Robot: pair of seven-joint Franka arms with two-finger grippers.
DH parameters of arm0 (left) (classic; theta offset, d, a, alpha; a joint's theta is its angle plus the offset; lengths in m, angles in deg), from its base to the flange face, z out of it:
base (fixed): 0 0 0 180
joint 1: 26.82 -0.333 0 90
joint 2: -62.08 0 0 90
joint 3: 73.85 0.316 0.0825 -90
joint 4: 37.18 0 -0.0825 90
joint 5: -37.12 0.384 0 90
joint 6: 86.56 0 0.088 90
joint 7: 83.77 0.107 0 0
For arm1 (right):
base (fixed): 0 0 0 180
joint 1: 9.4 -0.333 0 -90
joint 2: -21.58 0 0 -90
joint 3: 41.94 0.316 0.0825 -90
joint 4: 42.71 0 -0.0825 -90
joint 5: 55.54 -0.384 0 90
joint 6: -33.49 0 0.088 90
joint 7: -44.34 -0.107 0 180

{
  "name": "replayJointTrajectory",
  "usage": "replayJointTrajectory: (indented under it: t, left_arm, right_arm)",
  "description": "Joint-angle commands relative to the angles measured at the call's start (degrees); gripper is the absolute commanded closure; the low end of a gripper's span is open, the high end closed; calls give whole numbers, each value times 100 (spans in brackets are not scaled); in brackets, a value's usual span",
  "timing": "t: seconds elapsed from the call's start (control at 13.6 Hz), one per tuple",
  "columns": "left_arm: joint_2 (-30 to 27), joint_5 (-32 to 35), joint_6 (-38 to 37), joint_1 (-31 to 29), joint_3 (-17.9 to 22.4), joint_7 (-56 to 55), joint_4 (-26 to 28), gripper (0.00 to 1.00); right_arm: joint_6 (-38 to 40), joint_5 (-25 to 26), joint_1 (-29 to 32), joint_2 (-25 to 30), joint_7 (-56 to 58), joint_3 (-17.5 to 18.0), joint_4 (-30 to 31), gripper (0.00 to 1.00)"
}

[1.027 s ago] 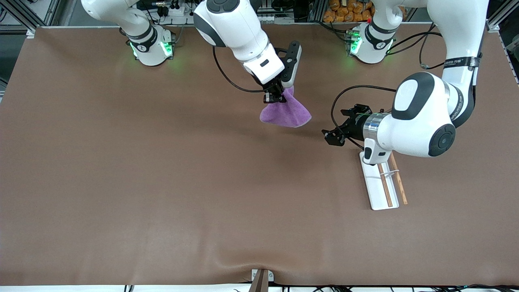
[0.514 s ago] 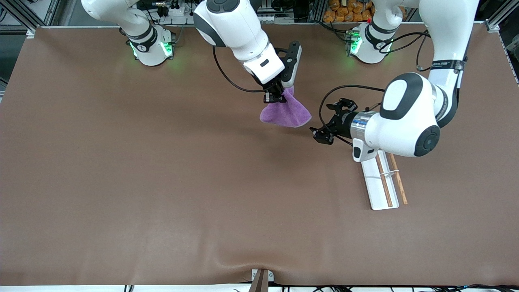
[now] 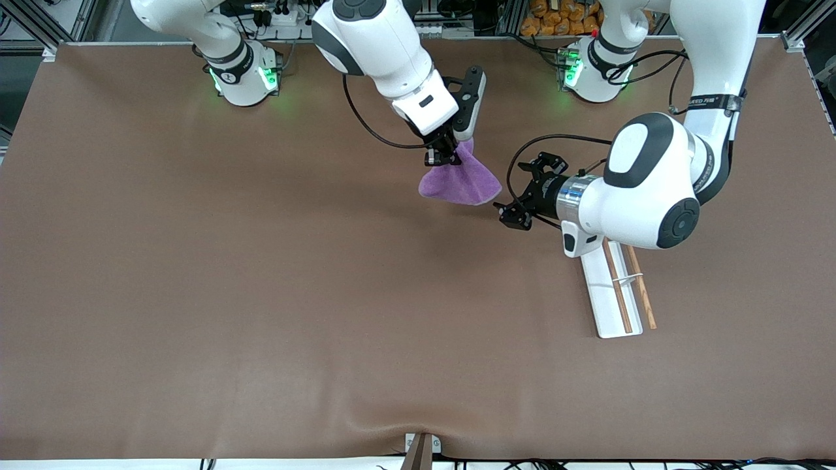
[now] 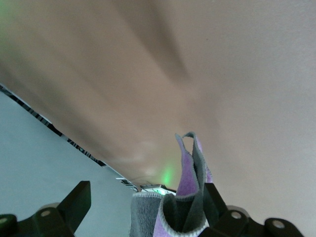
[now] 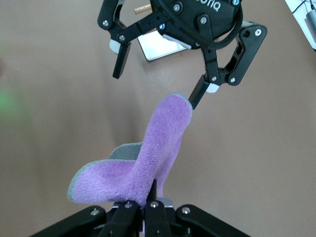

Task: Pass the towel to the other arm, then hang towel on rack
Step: 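Move the left gripper toward the towel held by the right gripper, then grasp the towel with the left gripper beside the right gripper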

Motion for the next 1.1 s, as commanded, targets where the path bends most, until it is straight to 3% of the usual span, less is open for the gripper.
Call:
replayJointTrajectory:
  t: [0.0, 0.51, 0.59, 0.66, 0.73, 0.81, 1.03]
  left_arm:
    - [-17, -88, -181, 80, -33, -316, -53, 0]
    - [-96, -96, -603, 10, -130, -369, -53, 0]
    - [-87, -105, -603, 1, -122, -369, -61, 4]
    - [-96, -123, -594, -16, -130, -361, -62, 23]
    - [-70, -245, -586, -17, -122, -343, -62, 65]
    - [-43, -324, -577, -17, -121, -334, -62, 76]
    - [-26, -351, -419, 10, -113, -334, -62, 86]
  right_arm:
    - [20, 56, -67, -82, 31, -55, -166, 100]
    - [20, 56, -67, -82, 31, -55, -166, 100]
    - [20, 56, -67, -82, 22, -55, -166, 100]
    - [20, 56, -67, -82, 22, -55, -166, 100]
    - [20, 56, -67, -82, 22, -55, -166, 100]
    - [20, 56, -67, -74, 22, -55, -166, 100]
    - [20, 56, -67, -74, 22, -55, -166, 100]
